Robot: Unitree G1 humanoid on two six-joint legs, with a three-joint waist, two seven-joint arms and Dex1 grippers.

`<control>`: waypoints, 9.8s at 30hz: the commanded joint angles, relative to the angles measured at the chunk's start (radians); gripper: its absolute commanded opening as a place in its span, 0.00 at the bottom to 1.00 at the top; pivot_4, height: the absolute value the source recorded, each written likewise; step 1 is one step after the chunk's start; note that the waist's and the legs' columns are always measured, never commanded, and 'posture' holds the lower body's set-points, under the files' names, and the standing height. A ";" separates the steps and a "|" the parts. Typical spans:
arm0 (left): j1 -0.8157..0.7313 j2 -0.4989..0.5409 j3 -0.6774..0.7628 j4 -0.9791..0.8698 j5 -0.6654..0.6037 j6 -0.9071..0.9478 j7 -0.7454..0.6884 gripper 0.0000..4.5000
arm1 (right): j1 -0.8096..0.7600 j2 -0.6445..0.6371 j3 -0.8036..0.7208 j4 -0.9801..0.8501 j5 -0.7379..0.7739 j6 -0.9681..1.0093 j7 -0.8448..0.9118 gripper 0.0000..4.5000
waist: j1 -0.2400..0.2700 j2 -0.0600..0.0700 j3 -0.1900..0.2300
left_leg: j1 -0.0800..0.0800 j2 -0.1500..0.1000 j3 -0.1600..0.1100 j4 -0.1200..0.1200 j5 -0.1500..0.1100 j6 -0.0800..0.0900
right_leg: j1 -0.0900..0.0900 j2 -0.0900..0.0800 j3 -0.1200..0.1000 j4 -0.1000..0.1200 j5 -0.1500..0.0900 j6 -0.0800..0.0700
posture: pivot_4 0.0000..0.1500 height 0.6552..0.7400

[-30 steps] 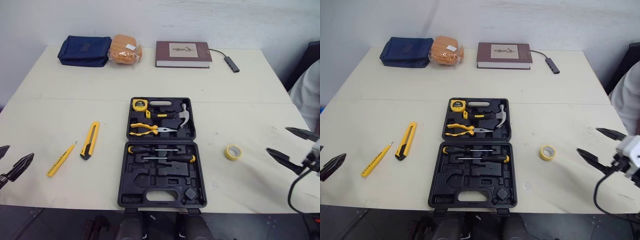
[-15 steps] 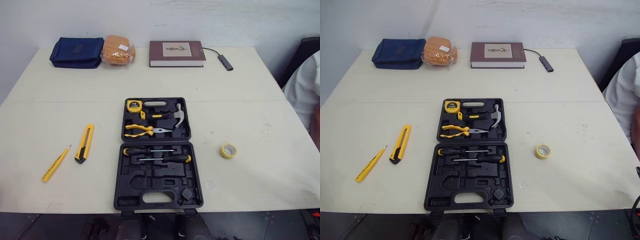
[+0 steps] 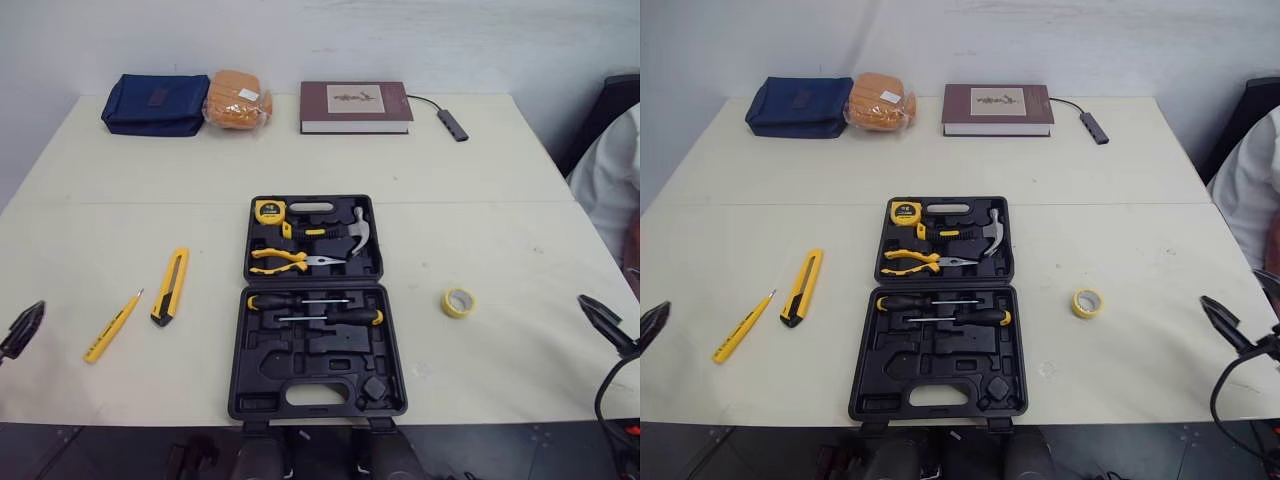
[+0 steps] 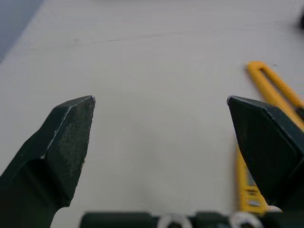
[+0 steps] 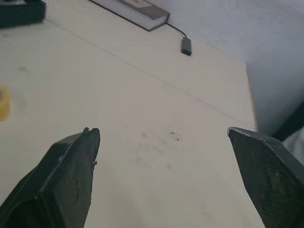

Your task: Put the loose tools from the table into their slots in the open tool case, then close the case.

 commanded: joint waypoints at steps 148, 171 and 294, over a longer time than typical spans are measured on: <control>-0.671 0.102 -1.075 -0.469 0.502 0.133 -0.358 0.57 | 0.043 0.022 0.384 -0.813 0.014 0.269 0.081 1.00 | 0.054 -0.006 0.003 | -0.004 0.003 -0.002 0.016 0.007 0.002 | 0.000 0.009 0.000 0.010 -0.001 -0.001 | 1.00 1.00; -0.496 -0.092 -0.843 -0.333 0.280 -0.035 -0.272 0.02 | 0.038 0.032 0.404 -0.781 0.001 0.267 0.073 1.00 | 0.052 -0.006 0.003 | -0.003 0.004 -0.001 0.018 0.007 0.003 | 0.000 0.009 -0.001 0.012 -0.001 -0.001 | 1.00 1.00; -0.365 -0.081 -0.398 -0.648 0.050 1.042 0.795 0.97 | -0.153 0.124 0.377 -0.709 0.121 0.267 -0.100 1.00 | 0.012 0.002 -0.002 | -0.001 0.008 -0.002 0.015 0.000 -0.009 | 0.000 0.009 0.001 0.012 -0.003 -0.005 | 1.00 1.00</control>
